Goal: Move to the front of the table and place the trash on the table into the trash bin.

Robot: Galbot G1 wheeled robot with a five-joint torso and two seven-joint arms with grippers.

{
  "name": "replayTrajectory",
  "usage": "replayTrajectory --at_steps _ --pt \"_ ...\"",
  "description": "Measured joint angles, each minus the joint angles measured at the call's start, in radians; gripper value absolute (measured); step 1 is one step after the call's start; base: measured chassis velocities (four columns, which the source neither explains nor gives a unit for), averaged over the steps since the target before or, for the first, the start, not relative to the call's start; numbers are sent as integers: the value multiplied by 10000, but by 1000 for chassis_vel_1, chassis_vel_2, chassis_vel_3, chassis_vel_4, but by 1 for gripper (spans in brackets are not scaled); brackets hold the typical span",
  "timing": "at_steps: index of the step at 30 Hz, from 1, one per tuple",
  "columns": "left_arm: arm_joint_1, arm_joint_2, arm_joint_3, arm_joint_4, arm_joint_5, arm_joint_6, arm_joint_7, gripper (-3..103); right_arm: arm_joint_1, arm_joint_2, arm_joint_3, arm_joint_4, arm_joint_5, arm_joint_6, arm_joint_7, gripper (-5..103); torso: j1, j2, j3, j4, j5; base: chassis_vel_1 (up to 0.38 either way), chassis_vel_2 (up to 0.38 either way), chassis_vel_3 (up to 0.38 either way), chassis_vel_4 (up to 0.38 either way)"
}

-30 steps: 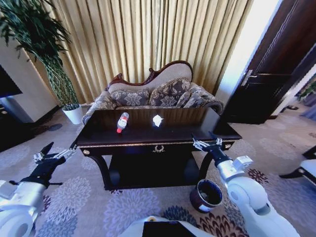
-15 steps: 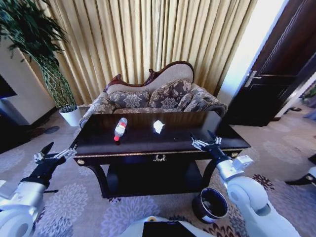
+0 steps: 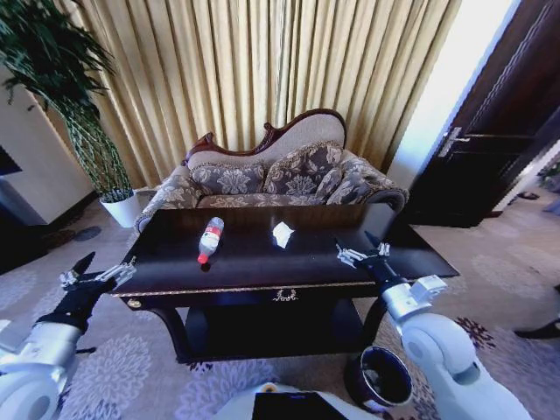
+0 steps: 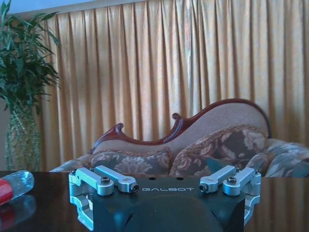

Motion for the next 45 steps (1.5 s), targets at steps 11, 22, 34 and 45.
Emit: replayTrajectory --at_steps 11,22,34,45 --pt "113 -219 -50 0 34 -216 18 100 1806 -1750 -1423 -1231 1307 -357 201 100 -2 1 0 2 -2 0 0 0 0" --pt "274 -205 -205 0 31 -217 -58 100 5171 -2551 -4567 -2724 2398 -562 344 100 -1 1 0 4 -3 0 0 0 0" --pt "328 -219 -170 0 38 -171 -191 100 6958 -1624 -6647 -4074 2073 -672 440 100 -2 1 0 0 0 0 0 0 0" --pt "287 -263 -109 0 36 -99 -193 100 7914 -1016 -7650 -5102 1525 -732 461 100 -1 0 0 1 -1 0 0 0 0"
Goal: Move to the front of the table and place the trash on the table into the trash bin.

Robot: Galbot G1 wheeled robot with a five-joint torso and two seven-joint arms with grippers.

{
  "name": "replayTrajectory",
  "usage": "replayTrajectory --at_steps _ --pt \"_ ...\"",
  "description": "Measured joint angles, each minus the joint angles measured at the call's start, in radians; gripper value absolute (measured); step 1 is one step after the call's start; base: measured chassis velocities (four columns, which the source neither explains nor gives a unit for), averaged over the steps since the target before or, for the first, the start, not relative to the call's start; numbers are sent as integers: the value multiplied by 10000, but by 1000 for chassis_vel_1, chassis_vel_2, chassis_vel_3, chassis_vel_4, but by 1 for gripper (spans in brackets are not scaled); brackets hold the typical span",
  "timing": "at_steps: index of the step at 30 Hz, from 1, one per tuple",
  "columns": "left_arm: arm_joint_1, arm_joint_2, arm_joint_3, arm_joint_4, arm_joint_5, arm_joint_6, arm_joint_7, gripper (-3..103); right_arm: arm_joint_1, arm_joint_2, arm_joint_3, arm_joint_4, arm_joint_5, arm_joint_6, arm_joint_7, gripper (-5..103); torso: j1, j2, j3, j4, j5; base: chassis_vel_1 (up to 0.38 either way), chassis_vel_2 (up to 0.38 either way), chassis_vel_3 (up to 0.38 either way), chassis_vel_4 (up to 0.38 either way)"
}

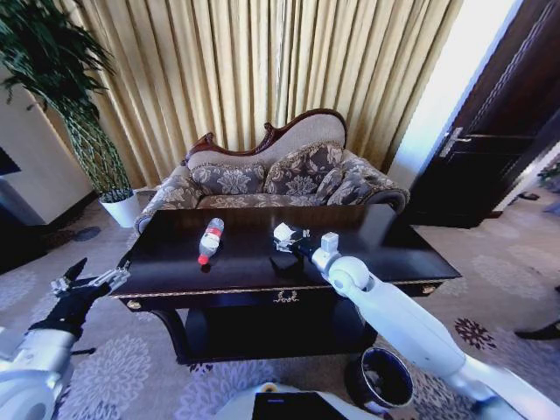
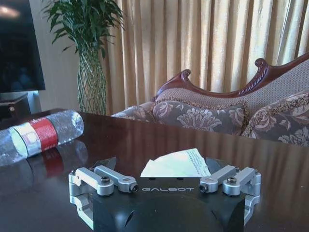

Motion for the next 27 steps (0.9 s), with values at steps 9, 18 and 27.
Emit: replayTrajectory --at_steps 9,18,27 --pt "19 -77 0 0 1 9 0 100 506 159 -281 -653 -164 45 0 100 0 1 0 0 1 0 0 0 0" --pt "-46 8 -58 0 -27 -8 -81 100 725 163 -372 -881 -12 268 -19 100 0 1 -1 0 0 0 0 0 0" --pt "-43 10 -22 0 -30 -2 -83 100 417 134 -286 -905 -88 267 -19 100 0 1 0 -1 1 0 0 0 0"
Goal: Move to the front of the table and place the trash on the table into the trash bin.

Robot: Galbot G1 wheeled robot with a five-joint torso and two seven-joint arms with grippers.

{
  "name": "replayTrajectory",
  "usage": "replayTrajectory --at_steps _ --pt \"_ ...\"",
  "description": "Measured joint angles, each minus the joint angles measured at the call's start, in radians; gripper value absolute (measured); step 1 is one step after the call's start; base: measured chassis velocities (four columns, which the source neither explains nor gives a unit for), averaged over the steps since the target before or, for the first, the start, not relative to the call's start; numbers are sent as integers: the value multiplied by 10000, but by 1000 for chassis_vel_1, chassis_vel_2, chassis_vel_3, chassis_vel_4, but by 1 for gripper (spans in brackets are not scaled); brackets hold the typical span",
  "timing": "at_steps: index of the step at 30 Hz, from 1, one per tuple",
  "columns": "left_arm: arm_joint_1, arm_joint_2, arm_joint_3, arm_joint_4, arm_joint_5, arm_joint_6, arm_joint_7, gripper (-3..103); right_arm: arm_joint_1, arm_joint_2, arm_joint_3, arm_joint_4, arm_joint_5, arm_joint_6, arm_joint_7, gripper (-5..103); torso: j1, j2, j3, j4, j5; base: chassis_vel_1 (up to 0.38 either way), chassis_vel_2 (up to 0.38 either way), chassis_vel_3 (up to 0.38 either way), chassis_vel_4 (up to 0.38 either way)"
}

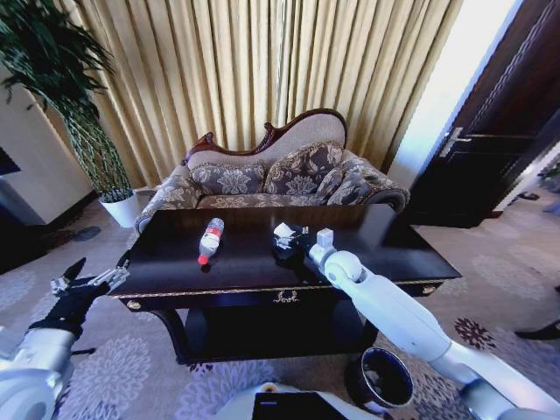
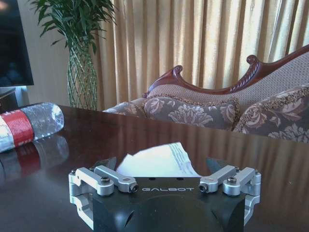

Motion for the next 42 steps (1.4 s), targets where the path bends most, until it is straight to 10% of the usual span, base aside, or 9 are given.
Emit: replayTrajectory --at_steps 20,42 --pt "-16 -14 15 0 -4 0 6 100 72 103 22 -482 -300 84 -24 101 0 0 0 1 0 0 0 0 0" --pt "-25 -52 11 0 8 -62 45 100 -148 52 159 -407 -336 200 -22 21 0 0 -1 1 0 0 0 0 0"
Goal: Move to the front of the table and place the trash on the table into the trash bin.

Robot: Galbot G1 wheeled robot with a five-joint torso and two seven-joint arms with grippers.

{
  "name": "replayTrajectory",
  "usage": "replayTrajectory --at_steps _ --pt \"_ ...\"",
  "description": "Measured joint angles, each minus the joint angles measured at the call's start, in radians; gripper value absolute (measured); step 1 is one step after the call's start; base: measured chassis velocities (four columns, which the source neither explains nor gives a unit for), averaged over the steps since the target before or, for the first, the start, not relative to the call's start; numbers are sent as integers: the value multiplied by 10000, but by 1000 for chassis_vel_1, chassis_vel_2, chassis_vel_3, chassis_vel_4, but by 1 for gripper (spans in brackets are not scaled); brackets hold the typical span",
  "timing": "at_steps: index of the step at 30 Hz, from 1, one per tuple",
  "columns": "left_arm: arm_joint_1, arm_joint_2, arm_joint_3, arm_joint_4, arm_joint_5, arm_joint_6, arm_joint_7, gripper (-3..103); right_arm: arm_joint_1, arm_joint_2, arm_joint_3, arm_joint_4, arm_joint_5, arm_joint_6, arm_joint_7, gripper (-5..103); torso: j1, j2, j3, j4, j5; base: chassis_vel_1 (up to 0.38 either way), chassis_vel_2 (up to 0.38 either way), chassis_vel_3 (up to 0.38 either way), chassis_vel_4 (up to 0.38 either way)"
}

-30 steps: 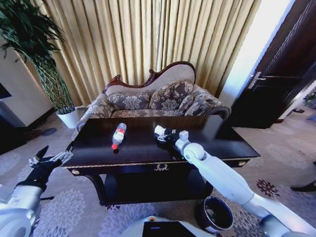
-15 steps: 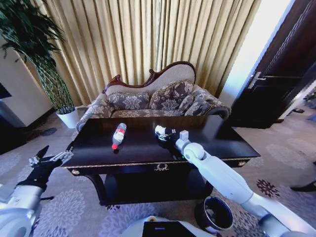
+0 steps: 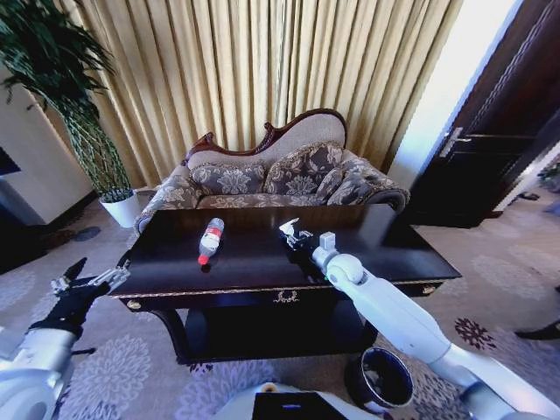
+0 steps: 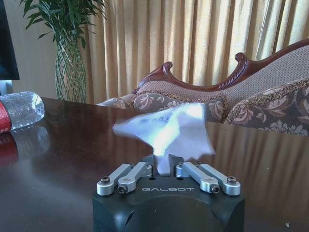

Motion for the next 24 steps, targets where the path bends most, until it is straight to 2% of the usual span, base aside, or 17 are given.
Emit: replayTrajectory --at_steps 3,6,15,20,23,24 --pt "1 4 -24 0 2 -17 3 100 -40 0 76 13 -2 5 4 5 0 0 0 0 0 0 0 0 0" --pt "-4 8 -29 0 3 -23 3 100 -91 -12 159 50 1 10 8 1 0 -1 0 0 0 0 0 0 0" --pt "-23 -1 -28 0 3 -35 6 100 -390 -103 725 355 39 44 26 0 0 0 0 0 1 0 0 0 0" --pt "-60 10 -32 0 -29 -39 -18 100 -930 -250 1680 958 209 68 209 0 0 0 0 0 1 0 0 0 0" --pt "-83 23 -33 0 -125 -40 -64 100 -1730 -381 2859 1701 523 114 552 0 0 0 0 1 2 0 0 0 0" --pt "-83 23 -33 0 -125 -40 -64 100 -1730 -381 2859 1701 523 114 552 0 0 0 0 1 2 0 0 0 0"
